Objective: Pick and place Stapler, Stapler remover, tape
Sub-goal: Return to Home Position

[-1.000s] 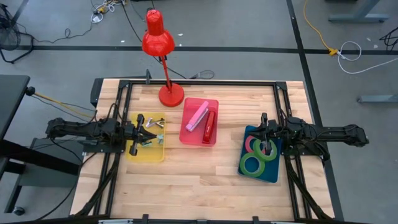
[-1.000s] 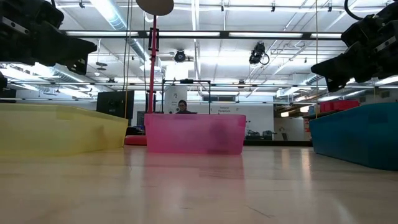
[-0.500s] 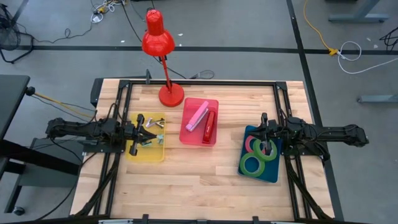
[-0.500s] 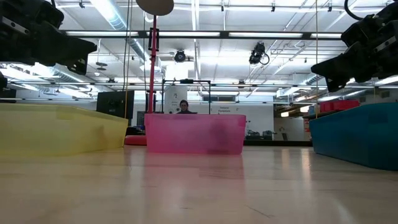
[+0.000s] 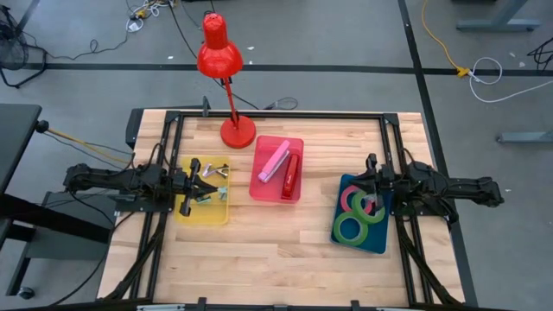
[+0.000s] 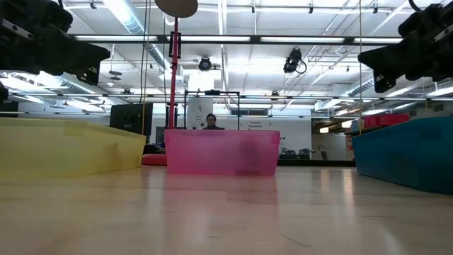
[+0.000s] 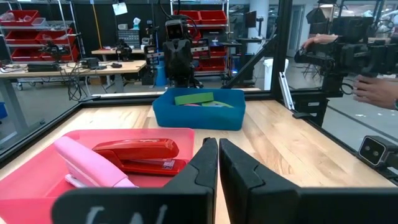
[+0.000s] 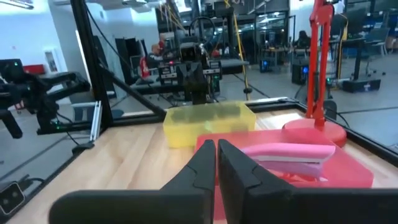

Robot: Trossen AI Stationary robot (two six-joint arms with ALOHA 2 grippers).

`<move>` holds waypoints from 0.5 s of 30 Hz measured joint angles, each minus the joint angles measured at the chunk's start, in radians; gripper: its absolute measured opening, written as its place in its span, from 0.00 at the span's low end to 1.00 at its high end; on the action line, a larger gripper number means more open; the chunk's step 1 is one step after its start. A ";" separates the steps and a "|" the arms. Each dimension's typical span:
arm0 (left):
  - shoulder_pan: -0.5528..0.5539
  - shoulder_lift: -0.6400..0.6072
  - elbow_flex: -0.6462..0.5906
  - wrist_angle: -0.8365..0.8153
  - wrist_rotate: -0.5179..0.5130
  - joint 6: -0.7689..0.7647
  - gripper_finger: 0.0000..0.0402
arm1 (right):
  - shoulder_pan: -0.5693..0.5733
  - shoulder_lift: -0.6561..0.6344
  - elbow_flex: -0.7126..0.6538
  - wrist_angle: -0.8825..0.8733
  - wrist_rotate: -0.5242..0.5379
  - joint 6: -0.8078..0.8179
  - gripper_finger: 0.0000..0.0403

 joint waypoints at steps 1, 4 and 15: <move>0.000 0.000 0.000 0.000 0.000 0.000 0.05 | 0.000 0.000 0.000 0.008 0.000 0.000 0.05; 0.000 0.000 0.000 0.000 0.000 0.000 0.05 | 0.000 0.001 0.000 0.012 0.000 0.000 0.05; 0.000 0.000 0.000 0.000 0.000 0.000 0.05 | 0.012 0.001 0.000 -0.004 0.000 -0.098 0.05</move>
